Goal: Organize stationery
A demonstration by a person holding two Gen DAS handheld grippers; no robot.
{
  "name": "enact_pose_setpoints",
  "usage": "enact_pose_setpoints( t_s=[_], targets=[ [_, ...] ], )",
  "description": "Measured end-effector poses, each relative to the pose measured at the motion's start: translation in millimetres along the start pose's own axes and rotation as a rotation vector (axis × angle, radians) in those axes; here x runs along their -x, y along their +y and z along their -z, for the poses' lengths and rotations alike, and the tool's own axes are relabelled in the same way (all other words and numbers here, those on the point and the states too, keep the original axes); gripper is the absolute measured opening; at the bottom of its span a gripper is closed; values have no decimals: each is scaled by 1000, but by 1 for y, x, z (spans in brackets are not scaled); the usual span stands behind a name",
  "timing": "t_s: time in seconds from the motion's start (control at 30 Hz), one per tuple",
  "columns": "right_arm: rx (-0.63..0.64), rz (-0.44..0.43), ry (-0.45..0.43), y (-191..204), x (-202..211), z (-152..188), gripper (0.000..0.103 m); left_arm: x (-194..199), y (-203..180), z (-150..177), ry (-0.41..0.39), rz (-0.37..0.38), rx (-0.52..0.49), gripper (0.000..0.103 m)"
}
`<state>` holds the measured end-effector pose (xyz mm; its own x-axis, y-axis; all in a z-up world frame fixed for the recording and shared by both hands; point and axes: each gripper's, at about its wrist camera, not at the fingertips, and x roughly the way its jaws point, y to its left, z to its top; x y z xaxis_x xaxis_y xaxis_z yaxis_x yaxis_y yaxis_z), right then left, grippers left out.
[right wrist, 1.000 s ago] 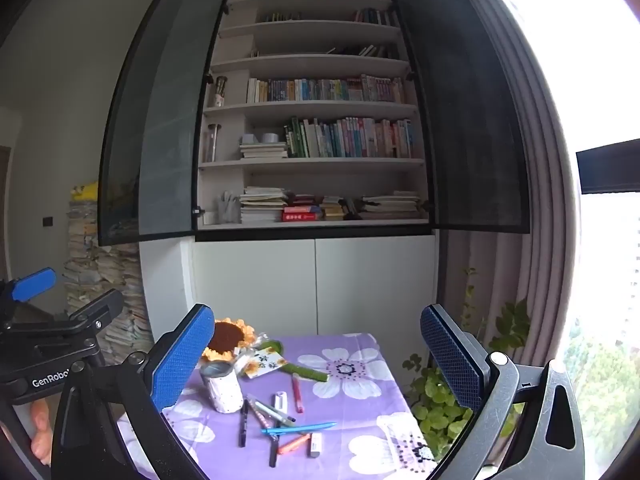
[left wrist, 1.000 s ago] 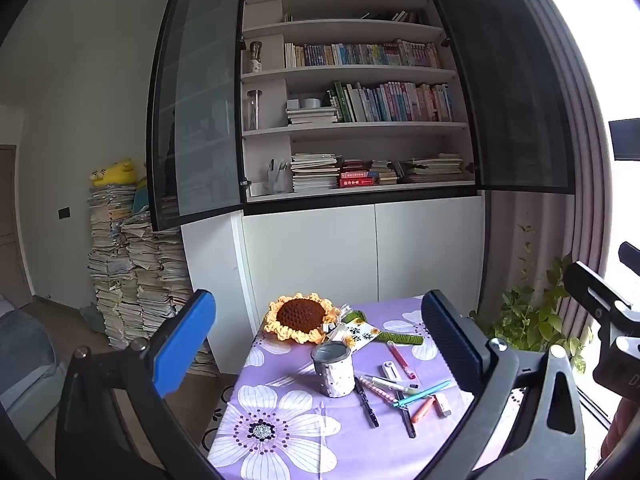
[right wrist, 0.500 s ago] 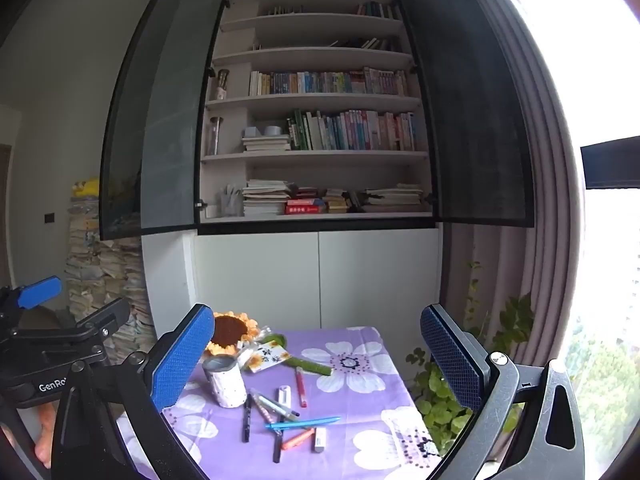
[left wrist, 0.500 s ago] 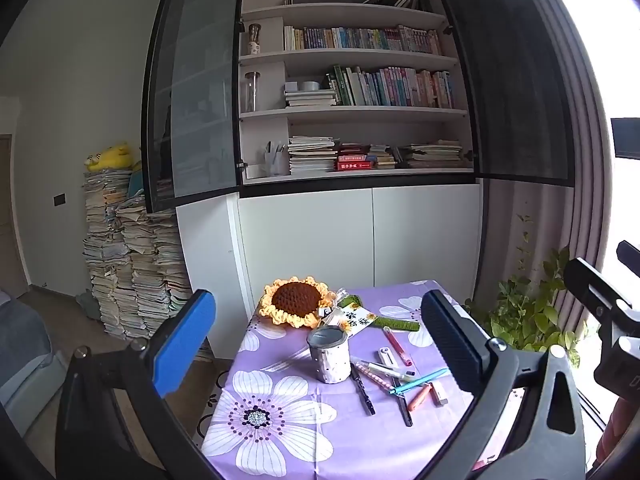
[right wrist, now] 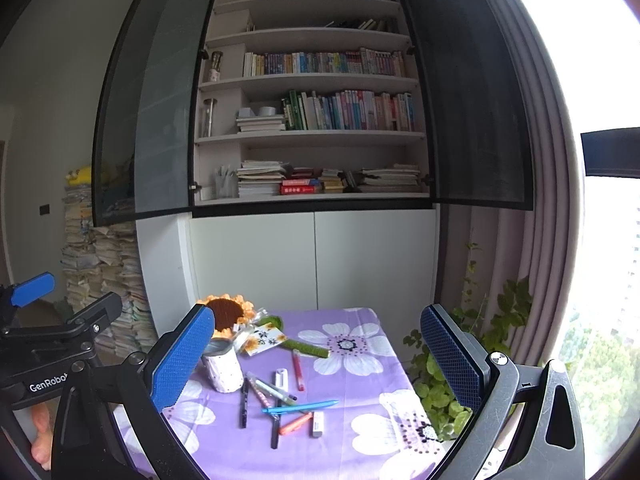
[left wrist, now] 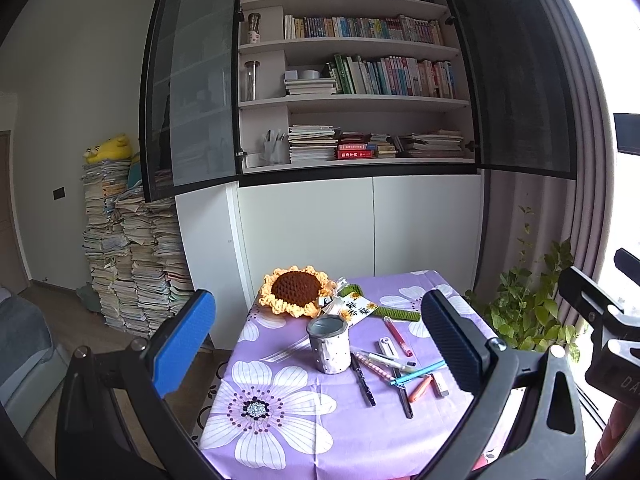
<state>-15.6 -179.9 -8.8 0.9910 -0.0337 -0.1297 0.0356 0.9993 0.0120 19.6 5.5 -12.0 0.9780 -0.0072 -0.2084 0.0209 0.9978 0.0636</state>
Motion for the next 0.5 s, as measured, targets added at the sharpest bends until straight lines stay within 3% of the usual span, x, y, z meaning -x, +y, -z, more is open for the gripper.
enact_pose_setpoints(
  t_s=[0.5],
  targets=[
    [9, 49, 116, -1, -13, 5, 103, -10, 0, 3, 63, 8, 4, 102]
  ],
)
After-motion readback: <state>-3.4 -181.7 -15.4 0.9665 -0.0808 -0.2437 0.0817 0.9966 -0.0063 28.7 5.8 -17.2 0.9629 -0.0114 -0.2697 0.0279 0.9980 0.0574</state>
